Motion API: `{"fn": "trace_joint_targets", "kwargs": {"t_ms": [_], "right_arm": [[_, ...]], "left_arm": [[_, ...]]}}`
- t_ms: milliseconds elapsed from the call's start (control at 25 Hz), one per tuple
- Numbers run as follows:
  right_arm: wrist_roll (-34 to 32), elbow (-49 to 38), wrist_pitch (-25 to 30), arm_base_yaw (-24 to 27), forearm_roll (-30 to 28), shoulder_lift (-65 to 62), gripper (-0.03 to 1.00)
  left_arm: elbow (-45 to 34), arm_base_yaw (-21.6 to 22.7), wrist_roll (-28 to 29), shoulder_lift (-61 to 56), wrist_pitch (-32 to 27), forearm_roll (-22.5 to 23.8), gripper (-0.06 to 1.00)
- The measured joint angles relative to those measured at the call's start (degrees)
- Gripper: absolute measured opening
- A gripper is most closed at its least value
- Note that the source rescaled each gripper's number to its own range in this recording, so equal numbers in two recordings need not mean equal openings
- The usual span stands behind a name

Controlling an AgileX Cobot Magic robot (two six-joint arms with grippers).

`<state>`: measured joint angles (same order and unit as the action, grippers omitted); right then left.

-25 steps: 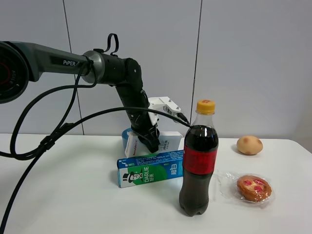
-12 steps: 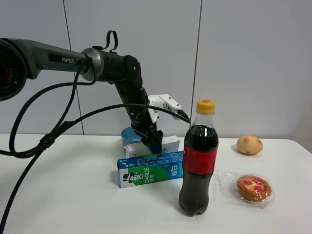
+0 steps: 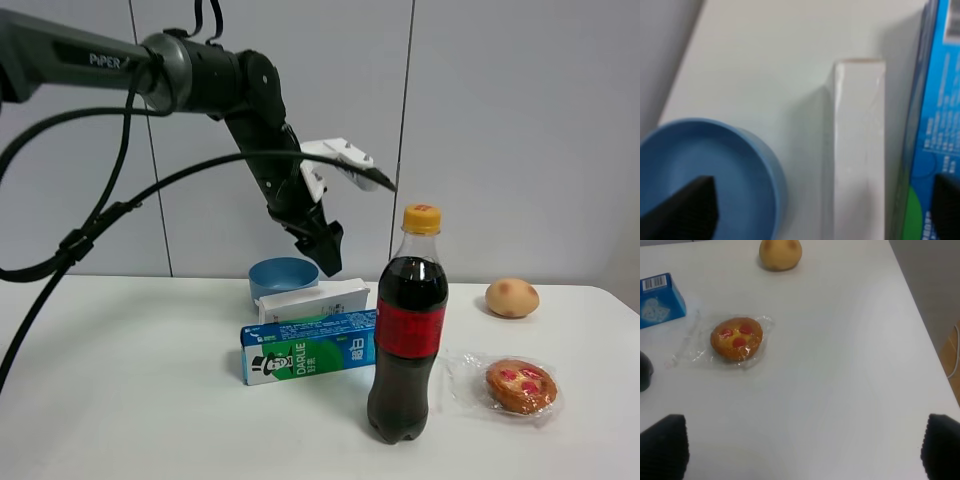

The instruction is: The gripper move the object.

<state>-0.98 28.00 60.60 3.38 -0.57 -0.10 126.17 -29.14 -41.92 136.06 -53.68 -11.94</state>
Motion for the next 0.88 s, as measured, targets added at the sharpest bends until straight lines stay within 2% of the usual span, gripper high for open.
{"fn": "trace_joint_targets", "kwargs": {"t_ms": [80,160,320,560,680,880], "right_arm": [[0.0,0.0,0.0,0.0,0.0,0.0,1.00],[0.0,0.0,0.0,0.0,0.0,0.0,1.00],[0.0,0.0,0.0,0.0,0.0,0.0,1.00],[0.0,0.0,0.0,0.0,0.0,0.0,1.00],[0.0,0.0,0.0,0.0,0.0,0.0,1.00],[0.0,0.0,0.0,0.0,0.0,0.0,1.00]], "left_arm": [[0.0,0.0,2.1,-2.4,0.0,0.0,0.94],[0.0,0.0,4.7,-4.8,-0.1,0.0,0.98],[0.0,0.0,7.6,-9.9,-0.2,0.0,0.99],[0.0,1.0,8.1,-16.9,-0.3,-0.3,0.99],[0.0,4.2,8.2,-19.7,-0.5,-0.5,0.99],[0.0,13.0,10.5,-23.1,-3.0,-0.3,0.99]]}}
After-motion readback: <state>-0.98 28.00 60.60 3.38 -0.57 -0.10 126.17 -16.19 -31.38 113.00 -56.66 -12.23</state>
